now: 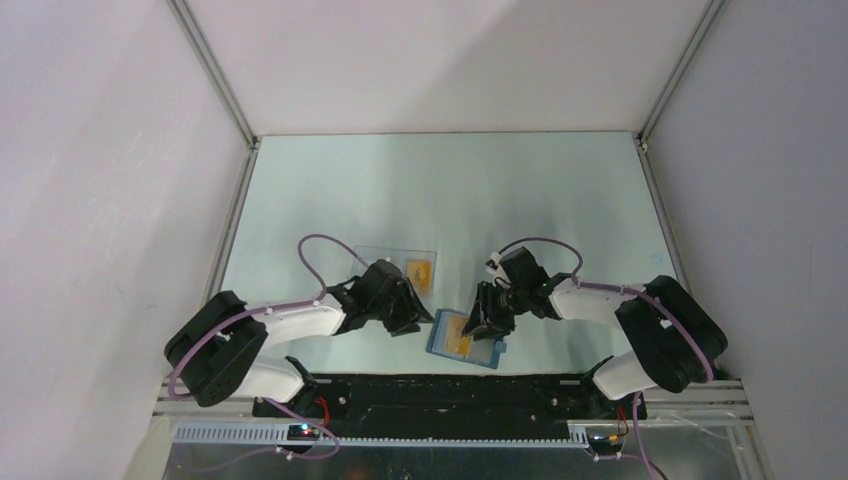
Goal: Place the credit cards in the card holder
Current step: Insert the credit card into the card holder, then close the card holder at the center of the board.
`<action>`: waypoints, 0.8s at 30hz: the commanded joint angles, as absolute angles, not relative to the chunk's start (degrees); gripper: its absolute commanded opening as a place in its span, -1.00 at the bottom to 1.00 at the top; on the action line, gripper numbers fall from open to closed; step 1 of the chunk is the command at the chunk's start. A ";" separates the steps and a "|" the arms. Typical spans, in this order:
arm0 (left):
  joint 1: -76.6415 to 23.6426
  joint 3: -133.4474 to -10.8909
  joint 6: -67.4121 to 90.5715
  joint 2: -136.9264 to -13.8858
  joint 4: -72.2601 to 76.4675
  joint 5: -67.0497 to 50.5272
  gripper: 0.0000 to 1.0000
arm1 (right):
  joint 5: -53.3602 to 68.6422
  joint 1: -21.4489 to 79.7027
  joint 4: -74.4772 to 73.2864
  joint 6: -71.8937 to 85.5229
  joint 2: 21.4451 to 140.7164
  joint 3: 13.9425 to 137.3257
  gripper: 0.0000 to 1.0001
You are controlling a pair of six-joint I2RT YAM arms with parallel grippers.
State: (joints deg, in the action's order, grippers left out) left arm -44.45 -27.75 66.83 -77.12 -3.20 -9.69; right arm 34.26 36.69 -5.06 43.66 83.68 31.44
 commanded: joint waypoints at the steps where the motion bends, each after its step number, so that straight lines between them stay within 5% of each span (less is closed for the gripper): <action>1: -44.20 -26.50 65.28 -80.37 1.29 -13.55 0.03 | 34.06 37.63 -6.82 43.83 83.55 33.05 -0.17; 11: -44.56 -25.26 68.89 -84.92 11.95 -18.42 -0.02 | 39.88 38.72 5.60 49.56 92.50 33.18 -0.88; 16: -44.69 -25.08 68.77 -81.60 13.84 -20.52 -0.23 | 40.59 38.72 6.60 49.35 93.58 33.56 -0.93; 24: -46.91 -26.58 69.50 -75.24 14.32 -22.63 -0.29 | 40.90 38.75 2.08 45.59 95.82 39.28 -0.92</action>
